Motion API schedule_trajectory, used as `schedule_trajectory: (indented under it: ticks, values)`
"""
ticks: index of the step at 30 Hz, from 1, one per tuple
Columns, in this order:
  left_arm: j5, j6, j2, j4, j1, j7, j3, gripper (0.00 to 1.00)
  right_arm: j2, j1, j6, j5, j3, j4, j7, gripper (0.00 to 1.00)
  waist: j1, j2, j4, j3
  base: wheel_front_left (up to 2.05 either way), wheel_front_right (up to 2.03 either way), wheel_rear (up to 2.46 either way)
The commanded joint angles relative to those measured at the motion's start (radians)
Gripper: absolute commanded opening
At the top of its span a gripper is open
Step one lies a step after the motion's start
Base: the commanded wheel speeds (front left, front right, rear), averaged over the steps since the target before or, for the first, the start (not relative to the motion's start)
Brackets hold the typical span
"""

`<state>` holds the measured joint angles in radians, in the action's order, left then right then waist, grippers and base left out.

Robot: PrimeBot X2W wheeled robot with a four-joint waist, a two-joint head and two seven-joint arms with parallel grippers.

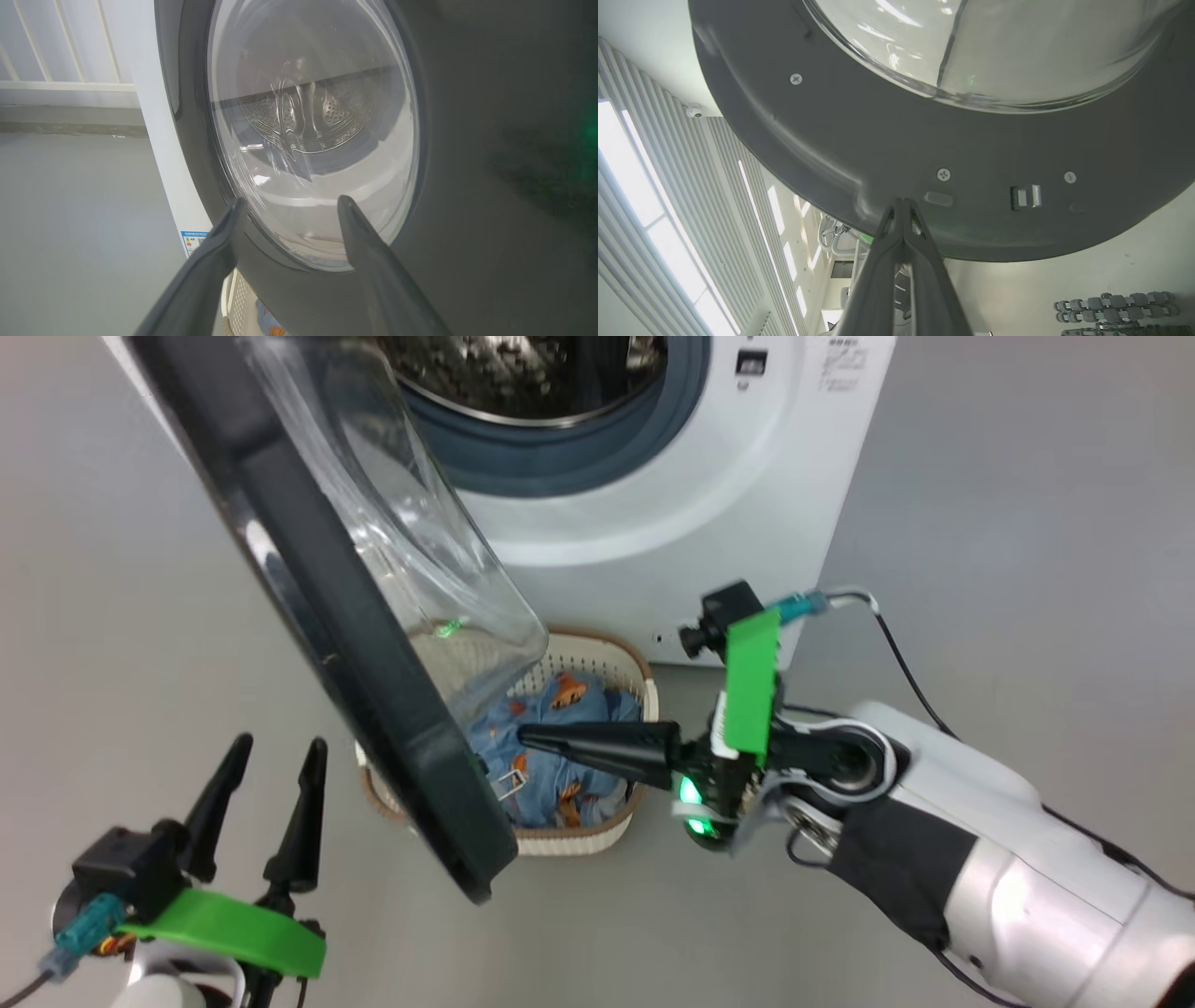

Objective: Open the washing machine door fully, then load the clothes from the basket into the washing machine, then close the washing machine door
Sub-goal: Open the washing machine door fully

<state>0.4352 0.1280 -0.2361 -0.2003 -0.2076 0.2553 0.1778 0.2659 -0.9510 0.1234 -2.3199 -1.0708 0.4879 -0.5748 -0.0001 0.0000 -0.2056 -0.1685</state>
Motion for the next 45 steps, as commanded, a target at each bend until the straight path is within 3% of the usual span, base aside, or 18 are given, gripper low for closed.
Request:
schedule_trajectory:
  ticks: [1, 13, 26, 27, 28, 32, 39, 45]
  values:
    - [-0.012, 0.003, -0.027, 0.013, -0.002, 0.006, -0.045, 1.0, 0.005, 0.037, 0.007, -0.016, 0.006, -0.036, 0.016, 0.0, 0.0001, 0.0, 0.017, 0.05, 0.0, 0.0, 0.0]
    - [-0.043, 0.003, -0.011, 0.014, 0.073, 0.006, -0.084, 1.0, 0.121, 0.18, 0.007, -0.071, 0.012, -0.196, 0.114, 0.0, 0.0001, 0.0, 0.052, 0.126, 0.0, 0.0, 0.0]
    - [-0.055, 0.003, -0.002, 0.019, 0.095, 0.006, -0.104, 1.0, 0.168, 0.258, 0.007, -0.027, 0.052, -0.265, 0.217, 0.0, 0.0001, 0.0, 0.086, 0.143, 0.0, 0.0, 0.0]
    - [-0.056, 0.003, -0.001, 0.018, 0.096, 0.006, -0.106, 1.0, 0.168, 0.262, 0.007, -0.008, 0.059, -0.26, 0.241, 0.07, 0.0001, 0.0, 0.089, 0.146, 0.0, 0.0, 0.0]
    - [-0.056, 0.003, 0.0, 0.018, 0.097, 0.006, -0.107, 1.0, 0.167, 0.264, 0.007, 0.016, 0.066, -0.255, 0.268, 1.0, 0.0001, 0.0, 0.092, 0.148, 0.0, 0.0, 0.0]
    - [-0.059, 0.003, 0.006, 0.016, 0.103, 0.006, -0.112, 1.0, 0.15, 0.279, 0.007, 0.135, 0.108, -0.249, 0.383, 1.0, 0.0001, 0.0, 0.098, 0.156, 0.0, 0.0, 0.0]
    - [-0.057, 0.003, 0.013, 0.015, 0.115, 0.006, -0.121, 1.0, 0.142, 0.286, 0.007, 0.473, 0.127, -0.13, 0.699, 1.0, 0.0001, 0.0, 0.11, 0.166, 0.0, 0.0, 0.0]
    - [-0.059, 0.003, 0.019, 0.016, 0.118, 0.006, -0.124, 1.0, 0.131, 0.277, 0.007, 0.659, 0.12, -0.02, 0.82, 1.0, 0.0001, 0.0, 0.123, 0.17, 0.0, 0.0, 0.0]
